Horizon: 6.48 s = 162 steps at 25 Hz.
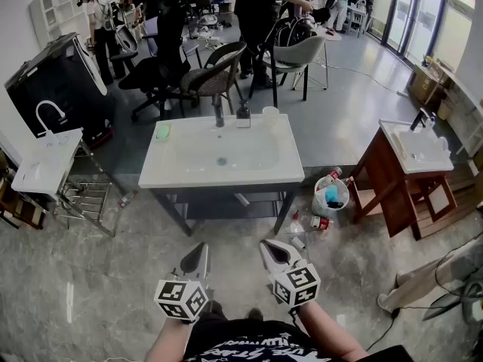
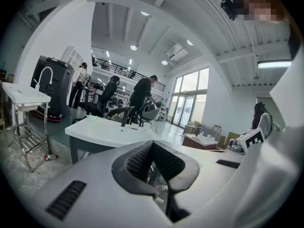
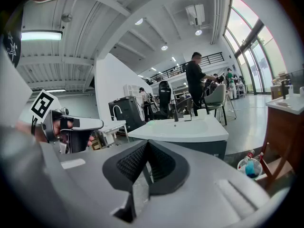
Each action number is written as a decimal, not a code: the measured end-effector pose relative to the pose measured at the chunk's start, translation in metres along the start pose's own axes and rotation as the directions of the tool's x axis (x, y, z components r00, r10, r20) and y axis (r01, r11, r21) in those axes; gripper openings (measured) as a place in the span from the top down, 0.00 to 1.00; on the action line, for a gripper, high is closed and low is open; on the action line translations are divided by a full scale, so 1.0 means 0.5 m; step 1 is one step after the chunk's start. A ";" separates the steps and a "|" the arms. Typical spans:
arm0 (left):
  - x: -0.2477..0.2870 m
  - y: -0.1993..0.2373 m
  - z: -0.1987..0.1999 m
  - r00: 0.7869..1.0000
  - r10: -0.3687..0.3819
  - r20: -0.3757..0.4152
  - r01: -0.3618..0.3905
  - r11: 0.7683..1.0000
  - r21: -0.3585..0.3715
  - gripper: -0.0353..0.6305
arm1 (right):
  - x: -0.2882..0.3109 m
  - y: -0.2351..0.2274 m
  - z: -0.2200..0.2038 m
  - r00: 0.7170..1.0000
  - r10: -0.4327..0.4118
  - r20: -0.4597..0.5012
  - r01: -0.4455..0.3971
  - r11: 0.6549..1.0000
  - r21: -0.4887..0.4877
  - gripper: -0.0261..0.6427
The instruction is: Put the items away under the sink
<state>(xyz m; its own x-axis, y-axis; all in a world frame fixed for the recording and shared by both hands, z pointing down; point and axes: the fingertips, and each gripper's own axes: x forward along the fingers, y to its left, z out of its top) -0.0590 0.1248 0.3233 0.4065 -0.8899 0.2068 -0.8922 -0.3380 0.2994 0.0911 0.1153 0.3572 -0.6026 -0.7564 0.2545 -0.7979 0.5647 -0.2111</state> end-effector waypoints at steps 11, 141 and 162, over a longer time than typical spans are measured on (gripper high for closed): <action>0.009 -0.028 -0.014 1.000 -0.005 -0.002 0.005 1.000 0.011 0.93 | -0.032 -0.021 -0.002 1.000 0.001 0.014 -0.001 1.000 -0.022 0.96; 0.921 0.573 0.321 0.992 0.096 -0.086 -0.092 0.994 0.055 0.93 | 1.019 -0.654 0.360 0.947 -0.306 0.096 0.317 0.939 -0.131 0.81; 0.799 0.528 0.338 0.999 0.051 -0.004 -0.050 0.996 0.067 0.93 | 0.878 -0.555 0.408 0.950 -0.277 0.146 0.300 0.939 -0.169 0.81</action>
<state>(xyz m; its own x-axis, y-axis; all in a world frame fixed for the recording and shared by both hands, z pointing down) -0.1653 -0.3717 0.3274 0.3615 -0.9046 0.2258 -0.9228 -0.3126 0.2251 0.0513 -0.4408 0.3350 -0.3488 -0.9231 0.1619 -0.9326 0.3590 0.0378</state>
